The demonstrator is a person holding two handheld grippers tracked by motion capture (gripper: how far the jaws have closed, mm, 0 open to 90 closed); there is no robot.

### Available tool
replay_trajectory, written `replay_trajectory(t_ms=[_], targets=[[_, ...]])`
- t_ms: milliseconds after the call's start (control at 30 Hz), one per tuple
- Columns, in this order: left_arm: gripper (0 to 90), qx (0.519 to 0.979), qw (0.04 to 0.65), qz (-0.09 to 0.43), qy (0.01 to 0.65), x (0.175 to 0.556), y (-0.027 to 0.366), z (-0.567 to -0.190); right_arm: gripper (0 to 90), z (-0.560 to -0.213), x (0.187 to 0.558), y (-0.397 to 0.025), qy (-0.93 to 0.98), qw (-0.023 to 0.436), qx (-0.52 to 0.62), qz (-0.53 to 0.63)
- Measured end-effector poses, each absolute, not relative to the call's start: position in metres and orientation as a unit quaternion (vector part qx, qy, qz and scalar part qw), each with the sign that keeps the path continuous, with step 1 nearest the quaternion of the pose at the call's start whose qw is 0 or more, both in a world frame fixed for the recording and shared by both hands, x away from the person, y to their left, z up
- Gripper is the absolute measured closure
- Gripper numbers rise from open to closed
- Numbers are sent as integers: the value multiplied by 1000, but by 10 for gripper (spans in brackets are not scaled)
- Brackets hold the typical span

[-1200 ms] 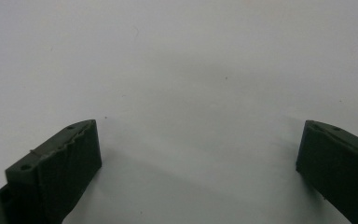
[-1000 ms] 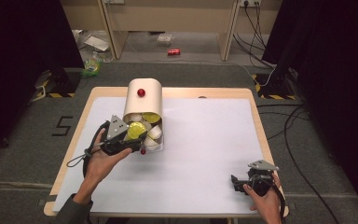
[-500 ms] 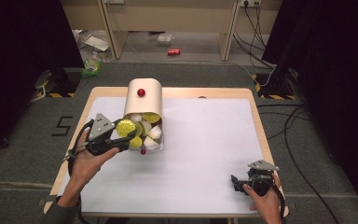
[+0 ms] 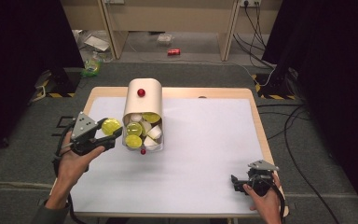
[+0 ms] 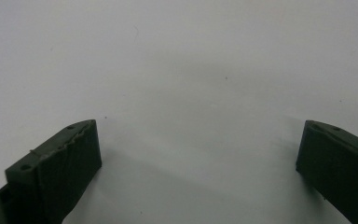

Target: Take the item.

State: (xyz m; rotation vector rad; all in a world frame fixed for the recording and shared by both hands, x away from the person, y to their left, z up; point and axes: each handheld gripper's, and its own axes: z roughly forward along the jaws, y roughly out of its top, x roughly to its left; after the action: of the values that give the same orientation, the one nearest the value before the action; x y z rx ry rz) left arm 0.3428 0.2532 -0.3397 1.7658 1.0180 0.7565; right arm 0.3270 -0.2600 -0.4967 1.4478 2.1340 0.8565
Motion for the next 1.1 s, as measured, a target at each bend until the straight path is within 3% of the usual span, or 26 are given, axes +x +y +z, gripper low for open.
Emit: replay_trajectory(t_ms=[1100], targets=[[394,689,456,302,476,340,302,-379,2,-497,327,-260,767,210,521,308]])
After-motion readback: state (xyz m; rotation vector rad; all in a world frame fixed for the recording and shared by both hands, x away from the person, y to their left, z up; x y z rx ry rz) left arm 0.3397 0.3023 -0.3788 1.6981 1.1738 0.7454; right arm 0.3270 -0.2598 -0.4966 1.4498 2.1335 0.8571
